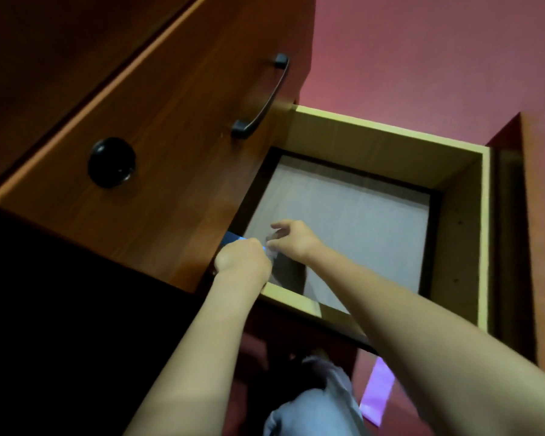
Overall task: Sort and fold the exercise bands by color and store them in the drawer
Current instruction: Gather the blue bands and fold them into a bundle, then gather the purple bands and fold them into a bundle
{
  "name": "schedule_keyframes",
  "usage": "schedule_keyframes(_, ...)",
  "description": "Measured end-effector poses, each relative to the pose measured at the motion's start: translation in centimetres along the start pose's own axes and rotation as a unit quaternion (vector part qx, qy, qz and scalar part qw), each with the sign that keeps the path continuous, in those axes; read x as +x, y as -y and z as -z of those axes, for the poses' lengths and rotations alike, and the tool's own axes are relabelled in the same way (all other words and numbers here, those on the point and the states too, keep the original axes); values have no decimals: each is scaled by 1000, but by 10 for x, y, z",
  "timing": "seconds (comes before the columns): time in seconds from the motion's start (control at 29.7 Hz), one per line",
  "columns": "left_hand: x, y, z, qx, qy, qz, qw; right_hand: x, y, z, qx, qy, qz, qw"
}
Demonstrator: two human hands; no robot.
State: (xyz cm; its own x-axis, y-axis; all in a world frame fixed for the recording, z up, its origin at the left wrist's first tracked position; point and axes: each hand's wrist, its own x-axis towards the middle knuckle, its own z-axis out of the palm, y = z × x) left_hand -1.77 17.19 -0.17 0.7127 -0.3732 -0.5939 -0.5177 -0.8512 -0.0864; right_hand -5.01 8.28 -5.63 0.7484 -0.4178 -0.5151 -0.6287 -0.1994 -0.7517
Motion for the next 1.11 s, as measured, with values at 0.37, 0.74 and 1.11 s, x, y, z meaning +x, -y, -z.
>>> schedule_keyframes(0.37,-105,-179,12,-267,-100,-316,905,-218,-64,178,42,-149,141,978)
schedule_keyframes(0.74,-140,-345,-117,-190,-9,-388,902,-273,-273,234,188,-274,-63,941)
schedule_keyframes(1.11,-48,-372,-274,-514,272,-70,810,-143,-428,172,206,-242,-232,919)
